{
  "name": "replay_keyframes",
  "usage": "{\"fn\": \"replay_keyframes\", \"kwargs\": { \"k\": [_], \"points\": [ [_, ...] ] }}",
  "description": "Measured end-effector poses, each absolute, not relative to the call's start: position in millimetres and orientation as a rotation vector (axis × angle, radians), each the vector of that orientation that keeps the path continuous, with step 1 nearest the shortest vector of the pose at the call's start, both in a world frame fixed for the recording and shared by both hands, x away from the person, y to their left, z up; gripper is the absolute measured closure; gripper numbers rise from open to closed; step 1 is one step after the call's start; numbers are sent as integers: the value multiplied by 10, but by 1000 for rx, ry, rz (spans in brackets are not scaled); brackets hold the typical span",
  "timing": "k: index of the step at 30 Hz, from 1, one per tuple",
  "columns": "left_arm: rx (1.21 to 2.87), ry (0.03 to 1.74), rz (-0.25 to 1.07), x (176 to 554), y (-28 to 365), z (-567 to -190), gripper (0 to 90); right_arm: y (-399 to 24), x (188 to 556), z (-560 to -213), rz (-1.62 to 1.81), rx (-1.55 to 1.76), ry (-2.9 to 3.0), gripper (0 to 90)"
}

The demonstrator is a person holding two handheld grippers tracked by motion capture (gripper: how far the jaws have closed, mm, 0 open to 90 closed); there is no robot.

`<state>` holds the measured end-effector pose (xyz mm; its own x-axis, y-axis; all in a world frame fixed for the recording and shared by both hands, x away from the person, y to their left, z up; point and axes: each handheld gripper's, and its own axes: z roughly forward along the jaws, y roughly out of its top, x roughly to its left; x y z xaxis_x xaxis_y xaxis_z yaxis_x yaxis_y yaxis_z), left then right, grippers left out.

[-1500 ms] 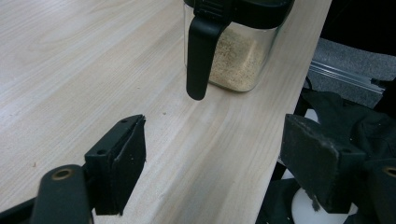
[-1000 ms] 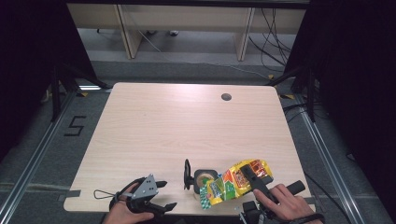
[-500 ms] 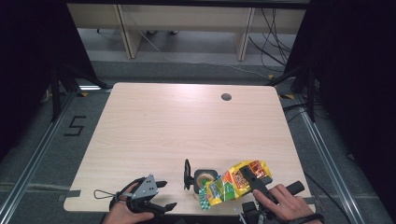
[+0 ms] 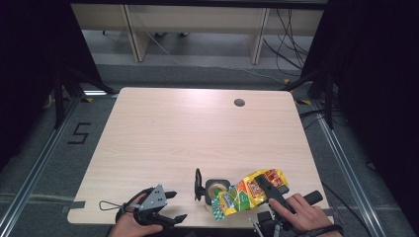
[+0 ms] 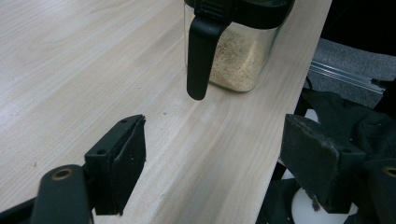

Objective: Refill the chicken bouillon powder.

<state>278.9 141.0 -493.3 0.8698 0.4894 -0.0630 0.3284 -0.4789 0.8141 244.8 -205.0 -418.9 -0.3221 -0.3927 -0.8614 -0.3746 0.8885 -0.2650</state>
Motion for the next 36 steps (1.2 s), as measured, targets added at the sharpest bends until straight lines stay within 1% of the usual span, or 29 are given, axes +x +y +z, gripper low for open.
{"fn": "replay_keyframes", "kwargs": {
  "k": [18,27,30,36],
  "points": [
    [2110,590,220,2791,1406,-4939,221,-2065,2514,-4192,-37,-576,1912,387],
    [2107,587,216,2794,1406,-4942,221,-2046,2468,-4157,-69,-595,1927,389],
    [2120,591,217,2790,1413,-4930,221,-2051,2448,-4177,-46,-548,1933,389],
    [2111,591,220,2790,1405,-4938,221,-2044,2469,-4163,-40,-588,1922,389]
  ]
}}
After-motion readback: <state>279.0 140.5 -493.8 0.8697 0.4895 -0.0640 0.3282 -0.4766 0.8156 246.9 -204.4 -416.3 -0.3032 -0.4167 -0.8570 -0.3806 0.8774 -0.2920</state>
